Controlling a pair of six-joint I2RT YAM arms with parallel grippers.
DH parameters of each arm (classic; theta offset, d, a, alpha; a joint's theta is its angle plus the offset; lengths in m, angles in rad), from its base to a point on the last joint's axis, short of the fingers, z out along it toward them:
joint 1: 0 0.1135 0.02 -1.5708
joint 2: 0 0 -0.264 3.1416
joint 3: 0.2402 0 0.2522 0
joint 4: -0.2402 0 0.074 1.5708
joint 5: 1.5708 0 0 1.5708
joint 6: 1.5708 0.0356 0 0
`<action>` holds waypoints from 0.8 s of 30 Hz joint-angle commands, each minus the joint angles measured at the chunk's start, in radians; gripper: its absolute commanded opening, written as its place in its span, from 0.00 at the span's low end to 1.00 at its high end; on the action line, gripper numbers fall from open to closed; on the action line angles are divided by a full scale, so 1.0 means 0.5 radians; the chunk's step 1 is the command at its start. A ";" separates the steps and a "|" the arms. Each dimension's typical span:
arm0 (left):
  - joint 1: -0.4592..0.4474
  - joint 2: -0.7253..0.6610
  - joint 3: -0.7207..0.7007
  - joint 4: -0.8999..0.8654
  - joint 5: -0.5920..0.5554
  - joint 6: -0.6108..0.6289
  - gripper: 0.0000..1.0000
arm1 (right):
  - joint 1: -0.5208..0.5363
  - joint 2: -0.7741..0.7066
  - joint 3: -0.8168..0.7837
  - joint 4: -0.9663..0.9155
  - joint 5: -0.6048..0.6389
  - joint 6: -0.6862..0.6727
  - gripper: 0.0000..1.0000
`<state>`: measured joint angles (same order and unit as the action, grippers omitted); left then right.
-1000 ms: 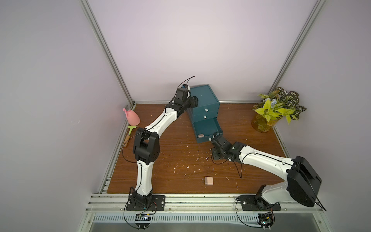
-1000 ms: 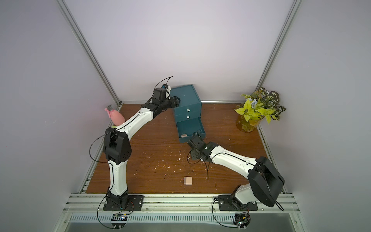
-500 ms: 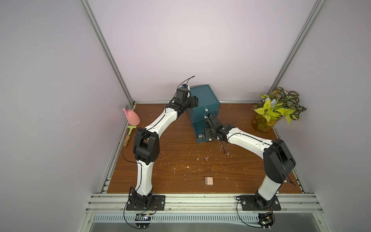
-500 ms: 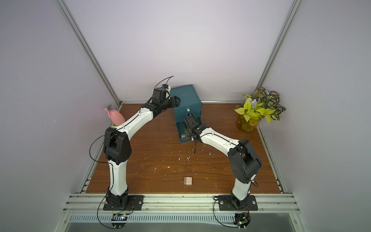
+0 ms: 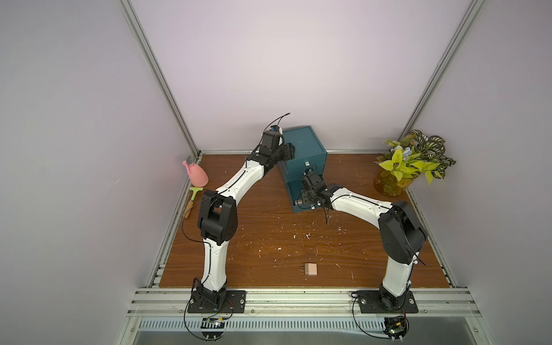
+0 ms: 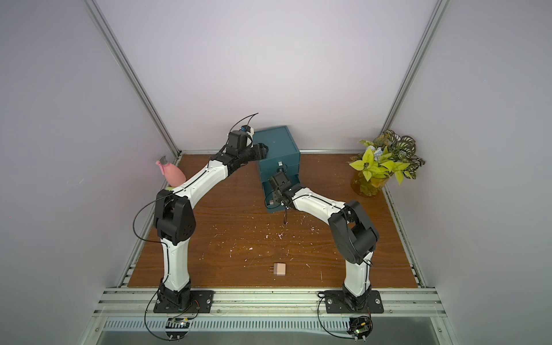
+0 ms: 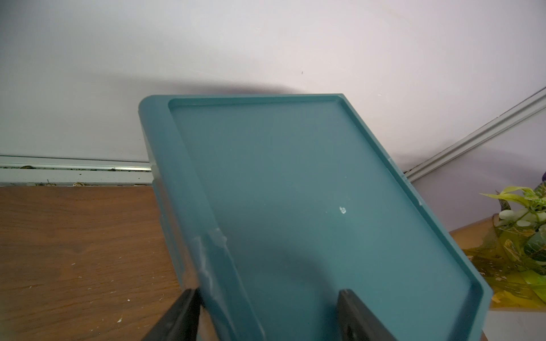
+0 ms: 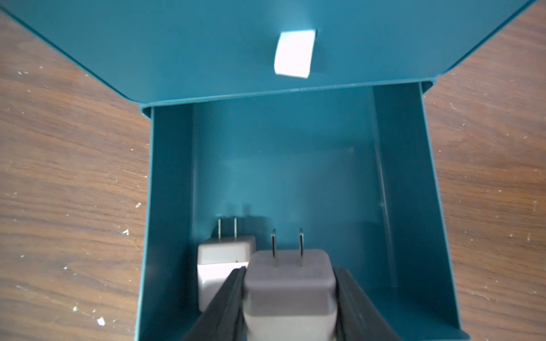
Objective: Place the plugs into the drawer by color
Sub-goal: Place the plug in the drawer.
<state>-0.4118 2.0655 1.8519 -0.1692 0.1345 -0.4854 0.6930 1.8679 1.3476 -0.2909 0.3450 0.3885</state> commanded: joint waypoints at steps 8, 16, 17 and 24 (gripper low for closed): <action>0.013 0.029 -0.040 -0.115 0.044 0.019 0.68 | -0.047 0.117 0.088 -0.026 -0.084 -0.043 0.40; 0.012 0.026 -0.036 -0.114 0.032 0.024 0.68 | -0.055 0.258 0.241 -0.142 -0.108 -0.110 0.43; 0.014 0.026 -0.036 -0.116 0.032 0.026 0.68 | -0.057 0.268 0.257 -0.153 -0.110 -0.114 0.43; 0.014 0.026 -0.037 -0.116 0.022 0.029 0.68 | -0.072 0.254 0.329 -0.192 -0.153 -0.149 0.53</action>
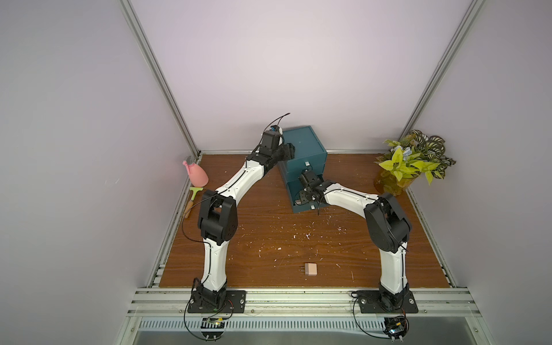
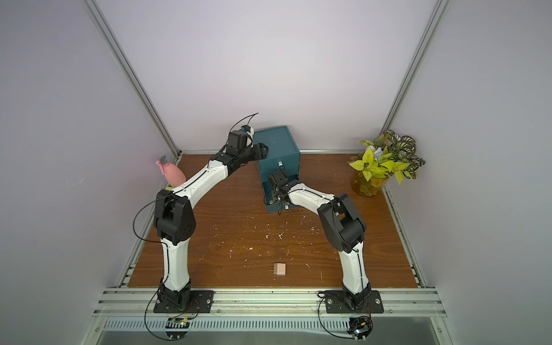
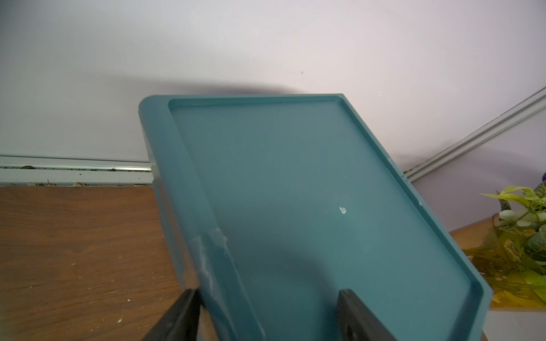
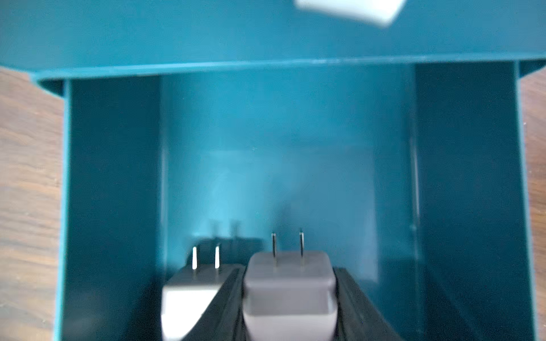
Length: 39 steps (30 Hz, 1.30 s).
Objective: Place the plugs into the drawer by color
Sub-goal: Place the plug in the drawer, then move the plug to the center of the board.
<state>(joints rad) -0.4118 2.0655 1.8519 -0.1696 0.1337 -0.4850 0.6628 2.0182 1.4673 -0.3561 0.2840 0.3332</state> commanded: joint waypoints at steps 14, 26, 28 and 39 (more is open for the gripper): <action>0.016 0.002 -0.035 -0.121 0.009 0.034 0.68 | 0.080 -0.593 -0.131 -0.155 -0.227 -0.272 0.61; 0.014 0.019 -0.037 -0.114 0.021 0.029 0.68 | 0.604 -1.343 -1.310 -0.108 -0.602 -0.252 0.59; 0.014 0.015 -0.036 -0.113 0.030 0.028 0.68 | 0.670 -1.440 -1.411 -0.080 -0.594 -0.195 0.59; 0.011 -0.010 -0.041 -0.119 0.036 0.024 0.68 | 1.038 -1.542 -1.526 0.000 -0.412 -0.085 0.64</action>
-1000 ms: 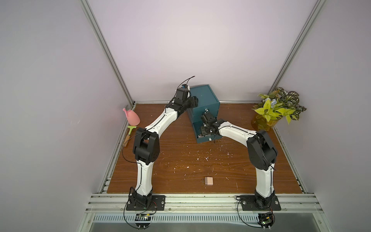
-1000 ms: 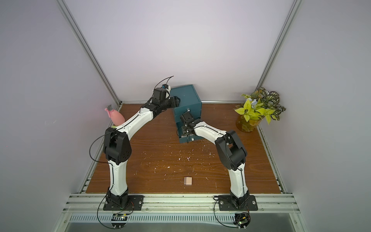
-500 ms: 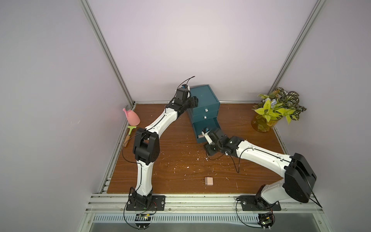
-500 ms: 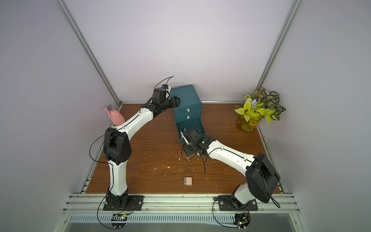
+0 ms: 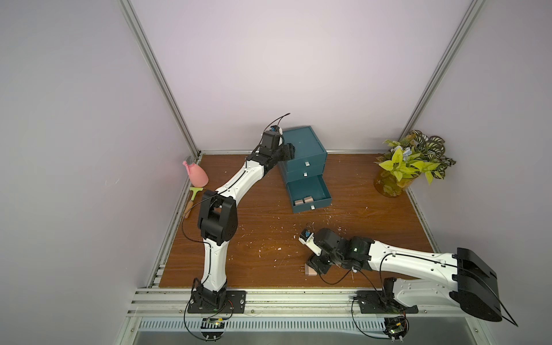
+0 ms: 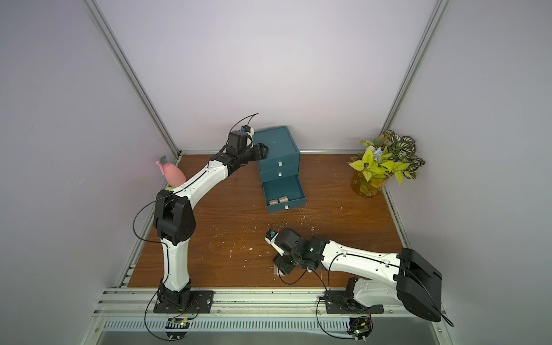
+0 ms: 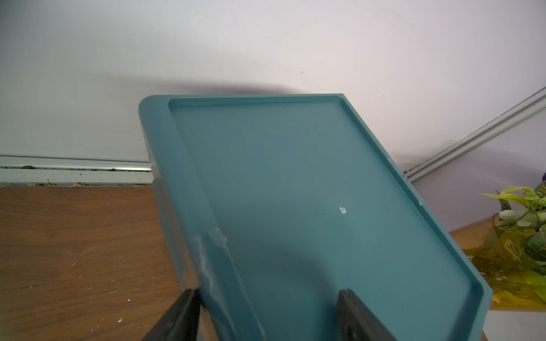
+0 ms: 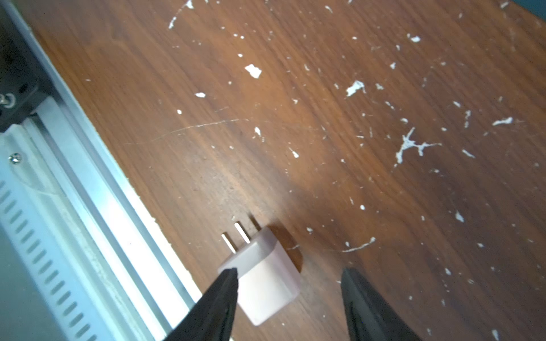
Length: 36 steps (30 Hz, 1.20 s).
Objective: Place the plugs into the drawer by color
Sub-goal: Move the plug to the center of the board.
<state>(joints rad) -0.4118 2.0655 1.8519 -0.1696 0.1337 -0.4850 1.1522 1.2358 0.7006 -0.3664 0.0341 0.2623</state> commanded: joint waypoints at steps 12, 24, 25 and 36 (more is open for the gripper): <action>0.011 0.012 -0.043 -0.101 0.060 0.010 0.68 | 0.291 0.214 0.025 -0.064 0.226 0.123 0.70; 0.011 0.014 -0.043 -0.101 0.064 0.008 0.68 | 0.297 0.329 0.049 -0.038 0.243 0.067 0.68; 0.011 0.019 -0.043 -0.100 0.067 0.005 0.68 | 0.297 0.332 0.050 -0.033 0.247 0.063 0.67; 0.007 0.026 -0.045 -0.097 0.067 0.006 0.68 | 0.297 0.404 0.092 0.006 0.293 0.016 0.63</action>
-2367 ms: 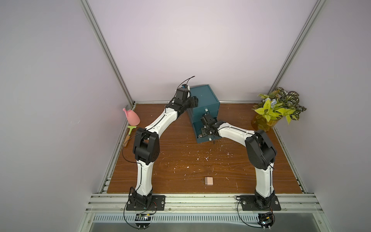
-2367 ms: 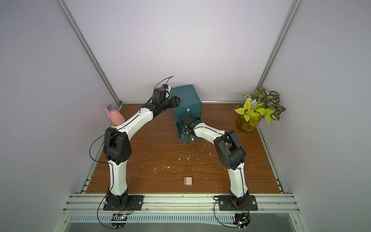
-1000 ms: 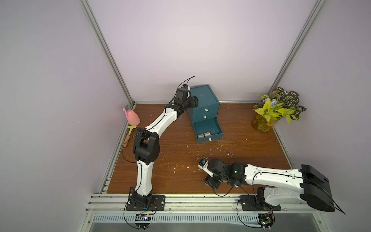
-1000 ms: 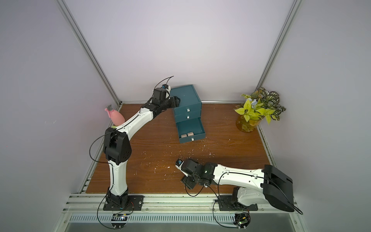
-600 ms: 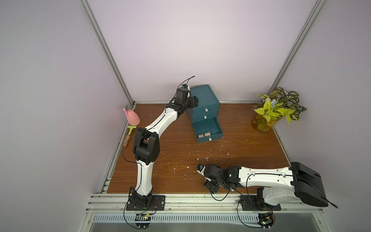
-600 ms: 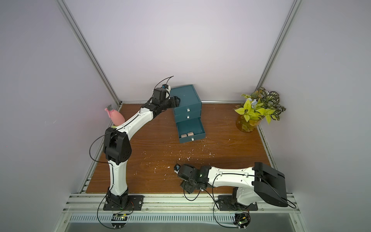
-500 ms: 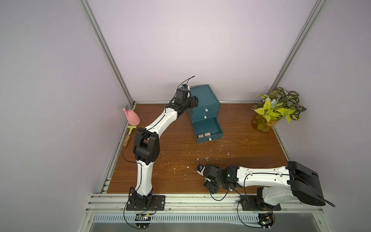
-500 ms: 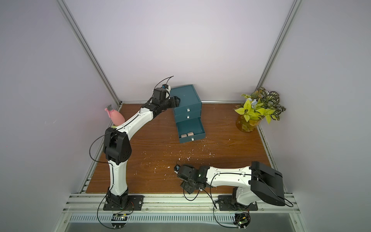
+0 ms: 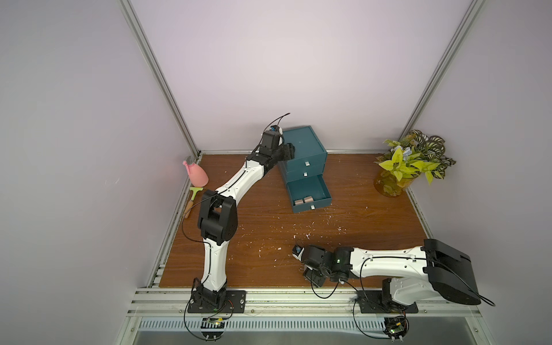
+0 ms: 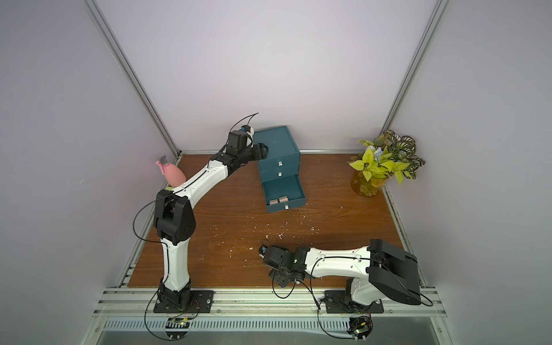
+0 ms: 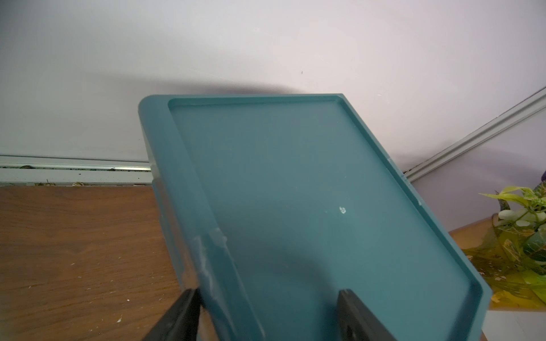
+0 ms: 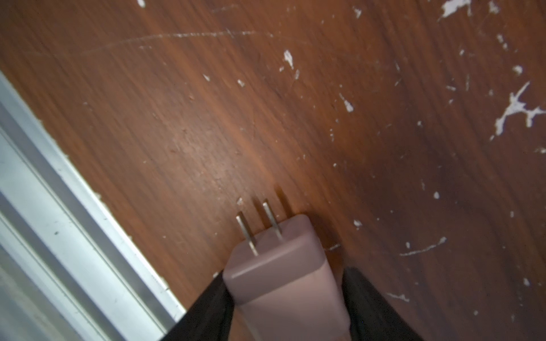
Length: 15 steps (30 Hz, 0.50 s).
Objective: Place the plugs into the drawer by color
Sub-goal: Move the plug to the center of the board.
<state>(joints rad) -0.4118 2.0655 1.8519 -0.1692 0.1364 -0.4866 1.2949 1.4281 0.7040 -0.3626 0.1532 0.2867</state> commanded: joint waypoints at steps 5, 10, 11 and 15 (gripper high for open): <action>0.004 0.029 -0.041 -0.100 0.065 0.007 0.68 | 0.012 0.061 0.110 0.001 0.093 -0.025 0.59; 0.004 0.030 -0.041 -0.096 0.062 0.007 0.68 | -0.053 0.074 0.134 -0.021 0.292 0.199 0.49; 0.004 0.029 -0.042 -0.096 0.064 0.008 0.68 | -0.086 0.071 0.135 -0.022 0.315 0.276 0.46; 0.004 0.026 -0.041 -0.098 0.065 0.007 0.68 | -0.244 0.059 0.089 0.018 0.358 0.654 0.38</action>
<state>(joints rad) -0.4118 2.0655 1.8519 -0.1692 0.1368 -0.4866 1.2129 1.4643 0.7380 -0.3603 0.2665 0.4515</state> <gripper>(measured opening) 0.681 0.461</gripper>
